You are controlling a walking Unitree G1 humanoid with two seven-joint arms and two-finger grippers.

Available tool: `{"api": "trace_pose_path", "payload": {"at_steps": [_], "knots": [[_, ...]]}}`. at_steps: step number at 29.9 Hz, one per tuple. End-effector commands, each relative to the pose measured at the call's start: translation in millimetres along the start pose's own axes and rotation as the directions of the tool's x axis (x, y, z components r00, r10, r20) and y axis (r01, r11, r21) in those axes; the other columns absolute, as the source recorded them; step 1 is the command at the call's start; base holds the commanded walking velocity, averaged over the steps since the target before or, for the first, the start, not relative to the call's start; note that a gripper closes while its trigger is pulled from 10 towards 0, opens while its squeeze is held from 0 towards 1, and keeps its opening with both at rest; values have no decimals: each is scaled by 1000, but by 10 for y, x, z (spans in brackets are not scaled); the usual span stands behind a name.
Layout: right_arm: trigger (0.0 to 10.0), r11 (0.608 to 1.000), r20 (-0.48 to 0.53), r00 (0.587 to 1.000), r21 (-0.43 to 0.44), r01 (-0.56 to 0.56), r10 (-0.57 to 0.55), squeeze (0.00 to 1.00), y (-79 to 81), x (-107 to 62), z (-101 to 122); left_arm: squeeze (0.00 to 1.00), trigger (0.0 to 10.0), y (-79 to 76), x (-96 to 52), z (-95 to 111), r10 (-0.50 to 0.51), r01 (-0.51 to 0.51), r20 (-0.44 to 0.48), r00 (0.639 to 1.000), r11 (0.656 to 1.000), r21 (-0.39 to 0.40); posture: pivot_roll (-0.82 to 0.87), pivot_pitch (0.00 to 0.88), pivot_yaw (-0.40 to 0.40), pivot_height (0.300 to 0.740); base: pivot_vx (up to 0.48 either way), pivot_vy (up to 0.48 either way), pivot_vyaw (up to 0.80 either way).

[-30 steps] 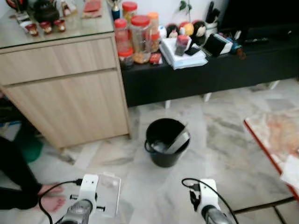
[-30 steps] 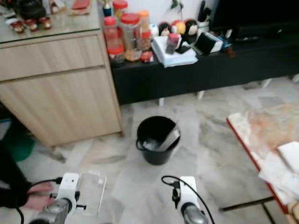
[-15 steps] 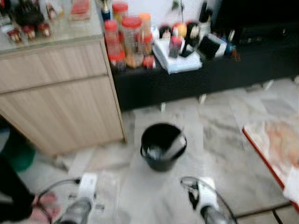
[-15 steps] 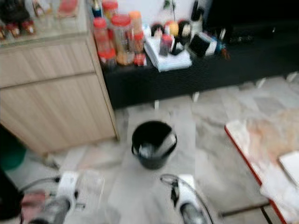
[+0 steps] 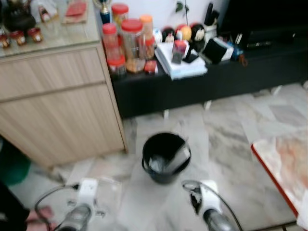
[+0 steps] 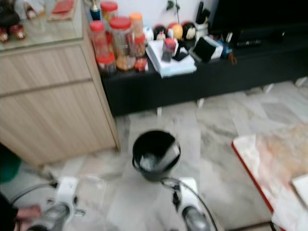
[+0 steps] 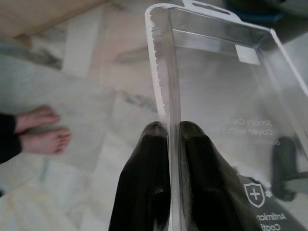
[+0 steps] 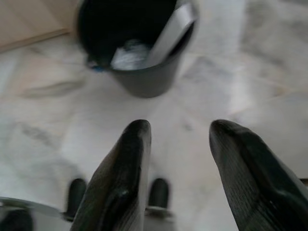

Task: Picking trash to rubbish bin

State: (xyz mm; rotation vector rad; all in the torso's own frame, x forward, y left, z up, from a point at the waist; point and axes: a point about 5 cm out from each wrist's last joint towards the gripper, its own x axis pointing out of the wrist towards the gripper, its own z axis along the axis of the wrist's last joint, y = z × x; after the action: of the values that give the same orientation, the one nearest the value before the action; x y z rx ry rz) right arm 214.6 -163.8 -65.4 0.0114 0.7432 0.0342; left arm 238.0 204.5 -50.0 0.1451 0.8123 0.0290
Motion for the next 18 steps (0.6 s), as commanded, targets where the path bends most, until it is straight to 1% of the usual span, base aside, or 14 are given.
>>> {"api": "trace_pose_path", "payload": {"at_steps": [1,5,8,18], "knots": [[10000,999,9,999,-15,-30,30,0,103,14,25,0,10000,115,-17,-61,28,-28,-21,999,1000,12,144,140,-19,740,322,0,800],[10000,999,11,999,-20,-36,36,0,111,15,28,0,10000,114,-16,-56,27,-27,-19,999,1000,12,144,140,-19,740,320,0,800],[10000,999,20,999,-5,-37,37,0,119,21,49,0,10000,113,-17,-59,28,-28,-21,999,1000,12,144,138,-20,740,324,0,0],[10000,999,22,999,-13,-45,45,0,129,25,63,0,10000,115,-16,-55,28,-28,-19,999,1000,11,144,139,-19,740,322,0,0]]}}
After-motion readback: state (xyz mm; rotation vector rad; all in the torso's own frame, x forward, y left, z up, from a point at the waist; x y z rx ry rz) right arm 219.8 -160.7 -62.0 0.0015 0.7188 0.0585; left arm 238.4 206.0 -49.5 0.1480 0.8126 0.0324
